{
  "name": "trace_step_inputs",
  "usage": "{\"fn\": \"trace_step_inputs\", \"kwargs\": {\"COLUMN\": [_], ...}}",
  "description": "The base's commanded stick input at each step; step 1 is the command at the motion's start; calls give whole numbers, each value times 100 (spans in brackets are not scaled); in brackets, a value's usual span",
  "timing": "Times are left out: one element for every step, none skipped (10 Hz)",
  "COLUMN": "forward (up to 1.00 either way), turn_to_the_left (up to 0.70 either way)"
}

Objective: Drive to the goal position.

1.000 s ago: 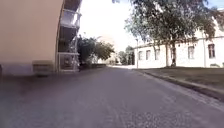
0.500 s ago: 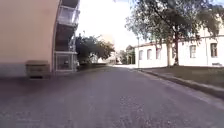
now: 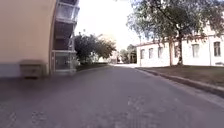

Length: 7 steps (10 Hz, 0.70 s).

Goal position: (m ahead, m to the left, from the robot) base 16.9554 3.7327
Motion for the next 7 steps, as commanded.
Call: {"fn": "trace_step_inputs", "kwargs": {"forward": [85, 85, 85, 85, 85, 85, 85], "turn_to_the_left": [0, 0, 0, 0, 0, 0, 0]}}
